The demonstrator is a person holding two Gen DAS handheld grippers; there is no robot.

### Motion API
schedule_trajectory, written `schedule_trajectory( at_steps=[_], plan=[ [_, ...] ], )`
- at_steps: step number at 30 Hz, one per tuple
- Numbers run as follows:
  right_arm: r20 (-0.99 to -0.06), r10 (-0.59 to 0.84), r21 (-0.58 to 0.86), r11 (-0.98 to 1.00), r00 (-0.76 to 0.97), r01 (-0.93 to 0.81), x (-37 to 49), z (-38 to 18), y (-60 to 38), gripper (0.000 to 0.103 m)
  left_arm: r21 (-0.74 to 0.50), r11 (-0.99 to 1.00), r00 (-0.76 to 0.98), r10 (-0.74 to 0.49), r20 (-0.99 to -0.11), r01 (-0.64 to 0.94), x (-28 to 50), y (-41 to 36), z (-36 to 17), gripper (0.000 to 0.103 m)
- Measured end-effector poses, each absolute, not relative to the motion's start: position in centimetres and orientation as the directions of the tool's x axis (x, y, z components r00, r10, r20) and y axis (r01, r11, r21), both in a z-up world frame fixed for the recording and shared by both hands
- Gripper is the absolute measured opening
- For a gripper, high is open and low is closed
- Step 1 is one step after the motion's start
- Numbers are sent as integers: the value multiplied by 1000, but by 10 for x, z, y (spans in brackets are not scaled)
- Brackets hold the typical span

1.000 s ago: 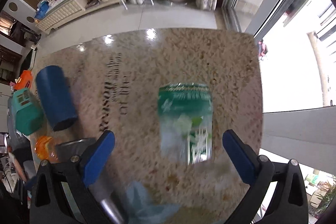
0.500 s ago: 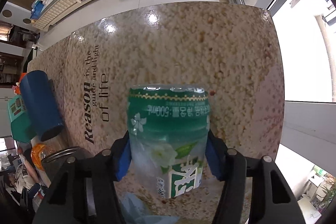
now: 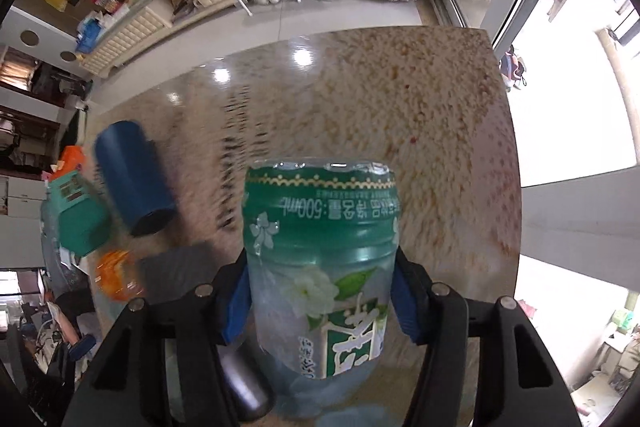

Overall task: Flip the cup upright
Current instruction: 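Lift the green-labeled cup with the right gripper toward the left gripper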

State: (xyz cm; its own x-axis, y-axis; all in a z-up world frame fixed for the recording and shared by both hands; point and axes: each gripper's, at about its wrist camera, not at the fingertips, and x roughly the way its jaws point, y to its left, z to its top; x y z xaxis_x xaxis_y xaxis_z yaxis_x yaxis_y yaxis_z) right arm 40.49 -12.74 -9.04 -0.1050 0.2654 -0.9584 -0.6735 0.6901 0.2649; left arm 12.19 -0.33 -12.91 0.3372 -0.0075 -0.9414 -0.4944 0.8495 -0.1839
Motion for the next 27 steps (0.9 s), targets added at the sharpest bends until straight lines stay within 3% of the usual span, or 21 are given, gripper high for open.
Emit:
schedule_trajectory(
  at_steps=[14,27],
  plan=[
    [-942,316,315,702,-117,-638,240,-52,-174,58,-140,921,390,14,-921,-363,47,6,-110,103],
    [-950,196,307,732,-244,-608,144,-117,-182,58,-138,941,358,-19,-933,-309,-19,6,-126,103]
  ],
)
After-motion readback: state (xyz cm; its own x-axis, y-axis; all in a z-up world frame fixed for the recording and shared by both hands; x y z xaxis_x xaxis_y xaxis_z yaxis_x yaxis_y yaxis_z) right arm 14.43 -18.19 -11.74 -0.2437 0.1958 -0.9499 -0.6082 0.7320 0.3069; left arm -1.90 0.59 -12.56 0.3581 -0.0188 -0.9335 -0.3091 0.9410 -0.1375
